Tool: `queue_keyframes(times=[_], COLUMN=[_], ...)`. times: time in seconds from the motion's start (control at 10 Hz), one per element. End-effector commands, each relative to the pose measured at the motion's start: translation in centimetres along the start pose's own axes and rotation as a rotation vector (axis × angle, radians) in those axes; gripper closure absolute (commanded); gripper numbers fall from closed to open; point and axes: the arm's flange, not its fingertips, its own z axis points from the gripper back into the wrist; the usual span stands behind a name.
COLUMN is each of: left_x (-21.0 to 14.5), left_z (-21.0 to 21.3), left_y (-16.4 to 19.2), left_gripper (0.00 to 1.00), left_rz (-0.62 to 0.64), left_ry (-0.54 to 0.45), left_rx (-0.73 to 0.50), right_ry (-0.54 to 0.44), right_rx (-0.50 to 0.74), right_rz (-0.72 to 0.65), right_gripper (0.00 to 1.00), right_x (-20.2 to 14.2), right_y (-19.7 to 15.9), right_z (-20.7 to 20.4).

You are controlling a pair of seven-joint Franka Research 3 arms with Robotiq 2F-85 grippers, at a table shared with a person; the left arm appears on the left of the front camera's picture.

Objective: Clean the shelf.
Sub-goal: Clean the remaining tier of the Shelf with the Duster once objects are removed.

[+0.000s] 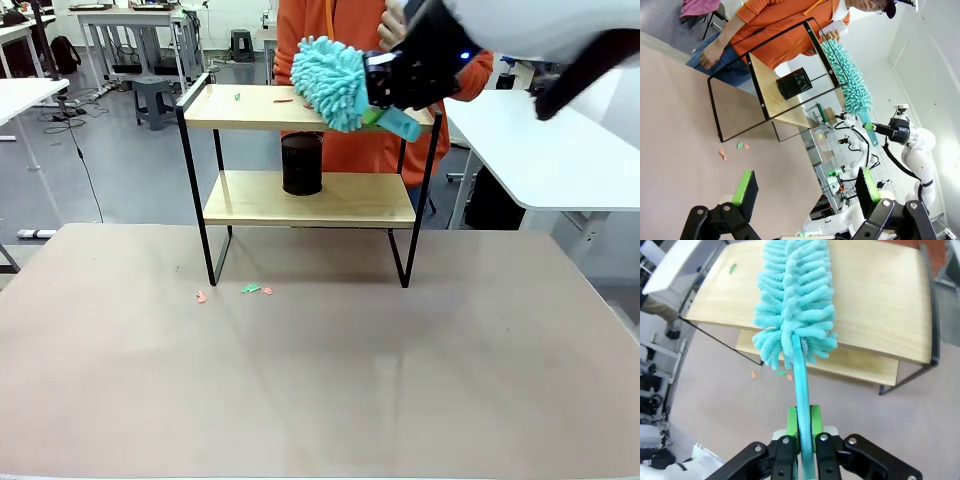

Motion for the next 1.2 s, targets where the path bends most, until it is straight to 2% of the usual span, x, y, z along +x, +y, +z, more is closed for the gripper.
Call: queue_keyframes(times=[0.0, 0.2, 0.5, 0.9, 1.0, 1.1], left_x=[-0.7, -0.7, -0.7, -0.7, -0.7, -0.7], left_z=[-0.3, -0.3, -0.3, -0.3, -0.3, -0.3], left_y=[-0.4, -0.4, -0.4, -0.4, -0.4, -0.4], left_gripper=[0.0, 0.0, 0.0, 0.0, 0.0, 0.0], left_rz=[-0.019, -0.019, -0.019, -0.019, -0.019, -0.019], left_ry=[-0.004, -0.004, -0.004, -0.004, -0.004, -0.004], left_rx=[-0.01, -0.01, -0.01, -0.01, -0.01, -0.01], right_ry=[0.019, 0.069, 0.165, 0.228, 0.279, 0.39], right_rx=[0.032, 0.078, 0.182, 0.305, 0.372, 0.449], right_rz=[0.026, 0.104, 0.243, 0.371, 0.422, 0.514], right_gripper=[0.88, 0.88, 0.88, 0.88, 0.88, 0.88], right_x=[2.2, 3.0, 3.1, 0.0, -1.7, -4.3], right_y=[2.5, 3.6, 2.6, -2.6, -4.4, -6.7], right_z=[-1.0, -2.2, -1.7, 3.9, 5.9, 8.7])
